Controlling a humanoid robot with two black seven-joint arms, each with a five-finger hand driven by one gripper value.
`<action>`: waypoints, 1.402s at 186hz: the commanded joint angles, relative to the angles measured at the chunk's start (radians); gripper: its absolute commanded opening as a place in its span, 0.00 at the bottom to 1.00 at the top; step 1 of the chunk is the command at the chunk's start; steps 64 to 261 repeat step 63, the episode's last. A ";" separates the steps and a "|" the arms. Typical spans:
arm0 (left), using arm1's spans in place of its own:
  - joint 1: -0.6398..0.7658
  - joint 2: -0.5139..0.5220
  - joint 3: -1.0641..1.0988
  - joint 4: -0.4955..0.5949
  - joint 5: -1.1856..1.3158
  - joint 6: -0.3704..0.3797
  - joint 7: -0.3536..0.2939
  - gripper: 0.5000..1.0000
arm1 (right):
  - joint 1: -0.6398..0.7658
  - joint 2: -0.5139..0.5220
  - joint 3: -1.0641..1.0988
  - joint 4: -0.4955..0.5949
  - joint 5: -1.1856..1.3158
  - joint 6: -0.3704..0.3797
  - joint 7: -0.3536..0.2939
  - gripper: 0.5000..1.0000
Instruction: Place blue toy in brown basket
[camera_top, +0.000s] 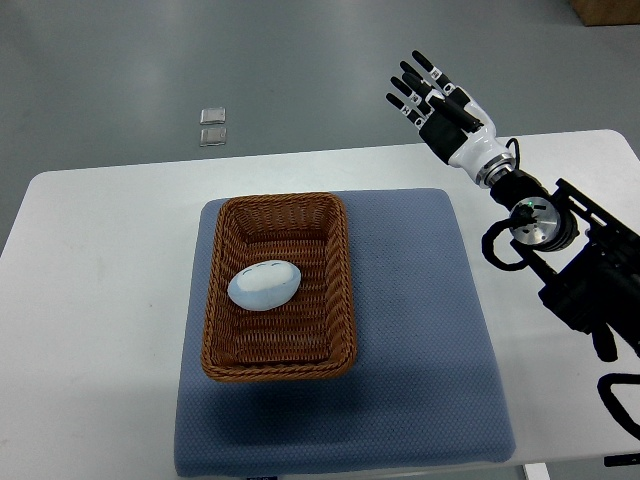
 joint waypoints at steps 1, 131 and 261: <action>0.000 0.000 -0.001 0.000 0.000 0.000 0.000 1.00 | -0.028 0.026 0.017 -0.034 0.002 0.000 0.000 0.82; 0.002 0.000 -0.003 0.002 0.000 0.000 0.000 1.00 | -0.037 0.038 0.017 -0.080 0.002 0.035 0.021 0.82; 0.002 0.000 -0.003 0.002 0.000 0.000 0.000 1.00 | -0.037 0.038 0.017 -0.080 0.002 0.035 0.021 0.82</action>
